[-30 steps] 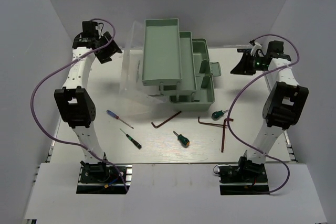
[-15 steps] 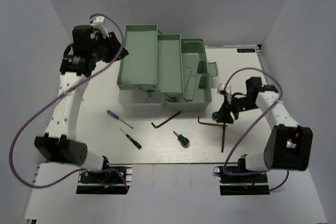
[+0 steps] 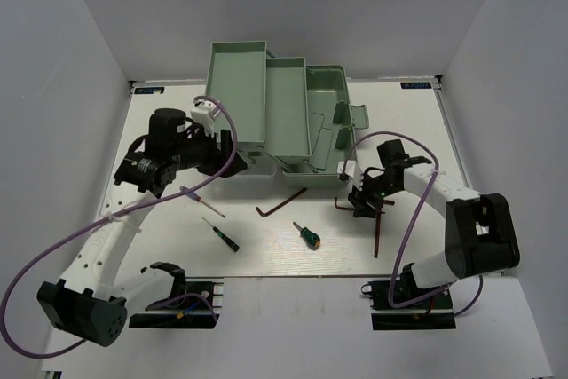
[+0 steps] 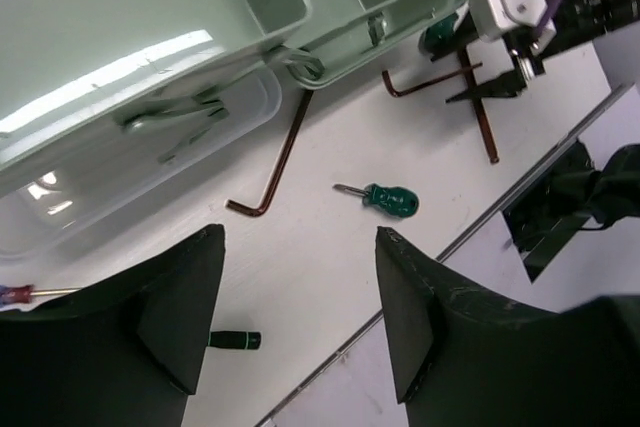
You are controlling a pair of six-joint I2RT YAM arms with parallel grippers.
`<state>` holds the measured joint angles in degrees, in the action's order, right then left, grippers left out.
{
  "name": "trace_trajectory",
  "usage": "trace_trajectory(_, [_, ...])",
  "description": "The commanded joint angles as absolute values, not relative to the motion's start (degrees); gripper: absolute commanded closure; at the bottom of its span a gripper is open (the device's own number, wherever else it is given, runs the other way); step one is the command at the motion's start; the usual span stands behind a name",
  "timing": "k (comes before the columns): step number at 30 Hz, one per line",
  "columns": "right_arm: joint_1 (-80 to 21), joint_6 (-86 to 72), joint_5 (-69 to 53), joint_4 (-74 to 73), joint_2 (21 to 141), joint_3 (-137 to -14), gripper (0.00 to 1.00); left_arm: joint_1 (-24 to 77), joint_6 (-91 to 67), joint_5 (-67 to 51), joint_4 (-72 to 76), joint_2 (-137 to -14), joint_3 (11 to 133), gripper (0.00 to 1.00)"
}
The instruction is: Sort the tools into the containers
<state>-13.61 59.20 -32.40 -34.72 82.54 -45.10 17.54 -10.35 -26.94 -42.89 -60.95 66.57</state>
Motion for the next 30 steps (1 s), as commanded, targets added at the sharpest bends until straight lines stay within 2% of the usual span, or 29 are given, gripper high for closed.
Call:
trace_trajectory(1, [-15.3,57.5,-27.2,-30.4,84.8,-48.2,0.40,20.9,-7.8,-26.1,-40.7,-61.9,66.1,0.28])
trace_trajectory(5, [-17.4,57.6,-25.1,-30.3,86.7,-48.0,0.40,26.9,-7.8,-23.2,-39.1,-65.4,65.6,0.27])
trace_trajectory(12, [-20.5,58.6,-20.5,-24.0,83.8,-38.9,0.54,39.4,-7.3,-12.3,-36.5,-72.2,63.8,0.26])
trace_trajectory(15, [-21.4,58.1,-19.3,-21.6,81.3,-34.1,0.66,43.5,-7.3,-6.7,-34.2,-73.7,61.5,0.26])
trace_trajectory(19, [-21.1,55.4,-19.3,-25.5,77.2,-33.0,1.00,48.0,-7.3,1.1,-29.1,-74.2,56.8,0.25])
trace_trajectory(22, [-20.1,53.4,-23.1,-30.7,73.4,-37.5,1.00,49.6,-7.3,4.7,-25.9,-74.8,53.6,0.25])
trace_trajectory(25, [-18.4,48.3,-30.5,-43.6,68.9,-47.7,1.00,51.1,-7.3,7.0,-21.9,-77.0,51.6,0.23])
trace_trajectory(30, [-16.1,38.3,-36.4,-51.4,65.7,-60.1,1.00,52.2,-7.3,11.2,-20.0,-81.5,51.1,0.22])
